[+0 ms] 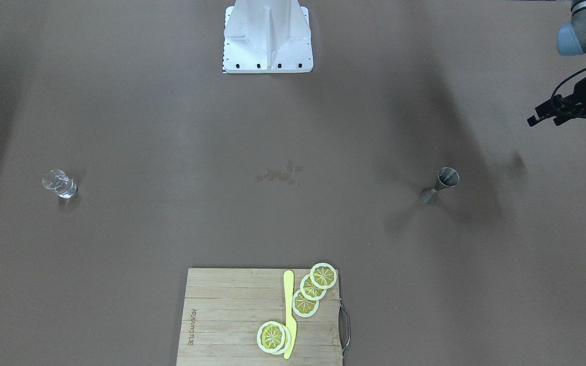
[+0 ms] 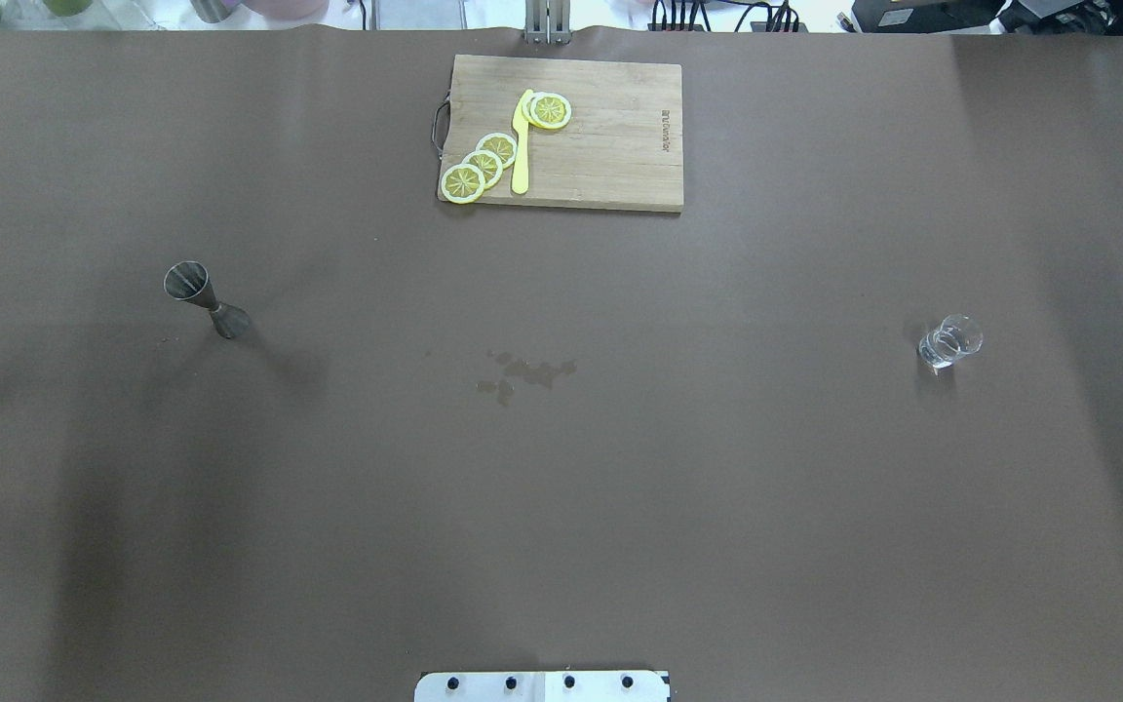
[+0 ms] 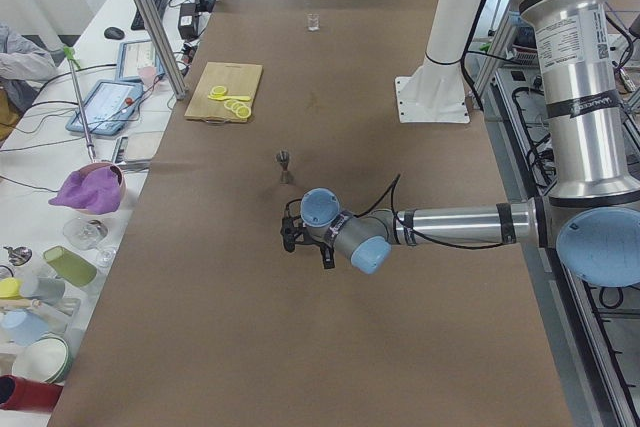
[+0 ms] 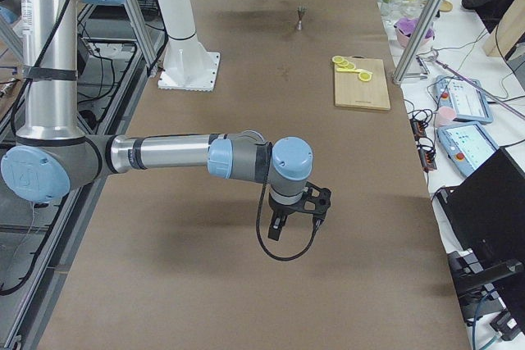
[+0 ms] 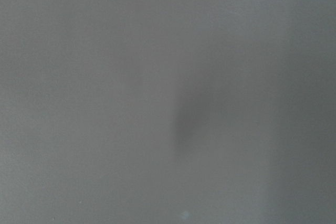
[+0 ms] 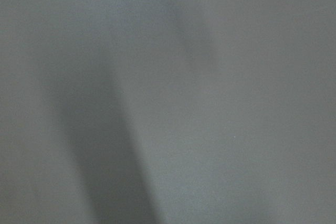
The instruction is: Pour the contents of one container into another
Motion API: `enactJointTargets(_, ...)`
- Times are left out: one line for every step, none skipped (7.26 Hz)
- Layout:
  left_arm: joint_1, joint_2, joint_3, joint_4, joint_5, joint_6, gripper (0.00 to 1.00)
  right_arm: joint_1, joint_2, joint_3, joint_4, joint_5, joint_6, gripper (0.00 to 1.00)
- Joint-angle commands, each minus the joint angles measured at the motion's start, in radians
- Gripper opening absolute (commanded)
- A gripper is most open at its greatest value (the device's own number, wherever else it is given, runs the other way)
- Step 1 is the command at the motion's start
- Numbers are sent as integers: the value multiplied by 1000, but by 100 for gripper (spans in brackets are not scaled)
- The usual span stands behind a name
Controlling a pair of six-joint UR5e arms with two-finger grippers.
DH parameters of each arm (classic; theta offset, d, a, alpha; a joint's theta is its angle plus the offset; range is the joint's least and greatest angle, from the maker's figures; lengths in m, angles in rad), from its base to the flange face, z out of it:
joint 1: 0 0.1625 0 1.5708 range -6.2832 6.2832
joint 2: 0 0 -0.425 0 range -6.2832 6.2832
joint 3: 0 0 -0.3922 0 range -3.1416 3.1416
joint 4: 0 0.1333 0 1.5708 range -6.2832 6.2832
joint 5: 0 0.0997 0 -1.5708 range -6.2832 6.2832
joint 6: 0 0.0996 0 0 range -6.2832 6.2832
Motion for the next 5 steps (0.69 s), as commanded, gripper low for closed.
enactJointTargets(-65,61,-15,75,-2,229,99,0,-4,4,4,8,0,100)
enactJointTargets(-95,70,-21,129,8,332,99,0,-4,4,4,11,1,100)
enactJointTargets(-128,74,-23,153,46,498,99,0,-4,1,3,11,1,100)
enactJointTargets(-128,71,-44,166,166,701,99,0,-4,1,3,11,0,100)
enactJointTargets(-174,68,-81,253,188,736,99,0,-4,-1,3,11,0,100)
